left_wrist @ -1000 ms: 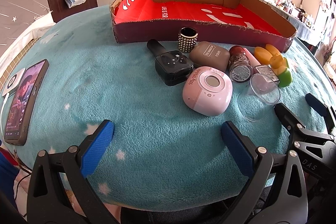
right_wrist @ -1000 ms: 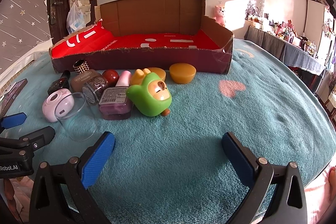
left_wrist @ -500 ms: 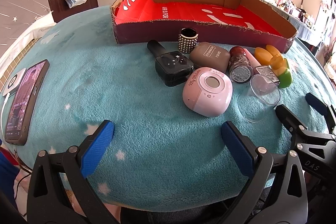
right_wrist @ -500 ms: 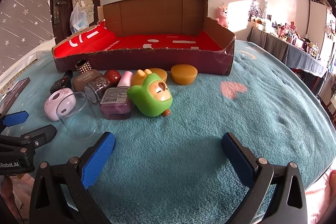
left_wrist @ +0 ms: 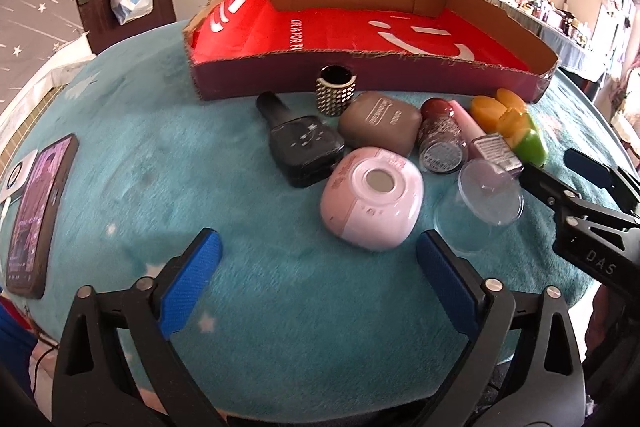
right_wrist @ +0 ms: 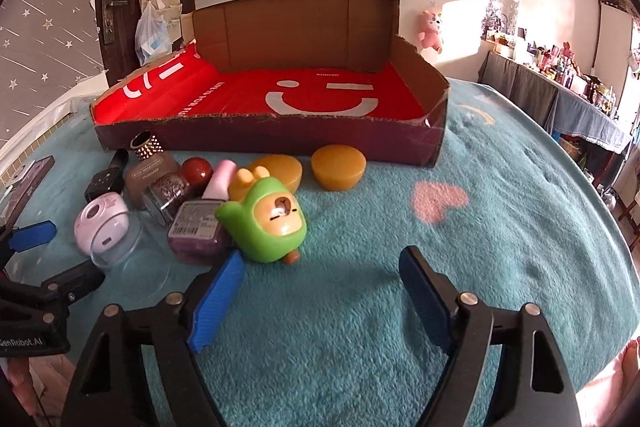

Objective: Organize rigid objects
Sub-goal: 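Grasp the pink round device with the left tool while the right tool grasps the green frog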

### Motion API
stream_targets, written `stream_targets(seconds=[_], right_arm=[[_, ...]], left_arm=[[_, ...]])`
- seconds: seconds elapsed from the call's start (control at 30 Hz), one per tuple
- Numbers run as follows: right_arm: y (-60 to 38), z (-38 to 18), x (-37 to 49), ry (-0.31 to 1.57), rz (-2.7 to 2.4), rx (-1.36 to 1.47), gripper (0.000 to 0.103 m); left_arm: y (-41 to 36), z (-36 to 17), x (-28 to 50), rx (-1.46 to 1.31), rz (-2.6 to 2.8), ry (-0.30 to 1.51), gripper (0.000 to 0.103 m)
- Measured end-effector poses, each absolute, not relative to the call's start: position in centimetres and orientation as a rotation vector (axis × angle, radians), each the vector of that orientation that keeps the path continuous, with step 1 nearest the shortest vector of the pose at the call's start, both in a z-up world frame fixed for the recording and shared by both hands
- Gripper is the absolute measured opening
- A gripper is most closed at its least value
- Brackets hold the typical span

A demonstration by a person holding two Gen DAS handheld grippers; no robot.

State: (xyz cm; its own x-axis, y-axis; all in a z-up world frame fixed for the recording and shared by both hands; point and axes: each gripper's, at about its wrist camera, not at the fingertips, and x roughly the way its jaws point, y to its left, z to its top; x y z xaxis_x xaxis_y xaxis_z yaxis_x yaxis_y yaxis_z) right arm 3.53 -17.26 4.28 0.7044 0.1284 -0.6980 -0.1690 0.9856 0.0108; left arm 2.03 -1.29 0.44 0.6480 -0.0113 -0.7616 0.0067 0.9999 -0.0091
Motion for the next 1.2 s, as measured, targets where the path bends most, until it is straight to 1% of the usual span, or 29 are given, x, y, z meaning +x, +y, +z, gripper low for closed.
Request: stream_targets(seconds=[0.1, 0.2, 0.37, 0.4, 0.5, 0.57, 0.63, 0.83, 1.2], right_arm=[[-17.0, 4.4, 3.9, 0.777, 0.189, -0.058, 0.08], [-16.6, 4.8, 4.4, 0.769, 0.196, -0.102, 0.079], [-16.2, 5.3, 5.2, 0.759, 0.225, -0.108, 0.069], [-16.1, 5.3, 5.4, 0.754, 0.229, -0.114, 0.065], [-16.1, 5.1, 5.8, 0.776, 0.251, -0.087, 0.058], [-16.1, 5.0, 6.1, 0.79, 0.267, -0.068, 0.052], [-16.2, 4.8, 6.2, 0.805, 0.294, -0.031, 0.042], [-15.9, 5.2, 6.0, 0.801, 0.306, -0.037, 0.042], [-15.7, 8.0, 5.8, 0.744, 0.352, -0.008, 0.042]], left_arm=[[-1.7, 0.5, 2.7, 0.008, -0.024, 0.861, 0.092], [-2.1, 0.6, 3.1, 0.013, -0.04, 0.86, 0.084], [-2.8, 0.9, 3.7, 0.025, -0.068, 0.859, 0.068], [-2.9, 1.0, 3.8, 0.03, -0.07, 0.859, 0.068], [-3.2, 1.0, 3.8, 0.04, -0.079, 0.857, 0.061], [-3.3, 1.0, 3.7, 0.045, -0.093, 0.855, 0.051], [-3.6, 1.1, 3.5, 0.06, -0.098, 0.851, 0.05], [-3.4, 1.8, 2.9, 0.065, -0.119, 0.838, 0.05], [-2.3, 5.5, 2.2, 0.072, -0.132, 0.72, 0.05]])
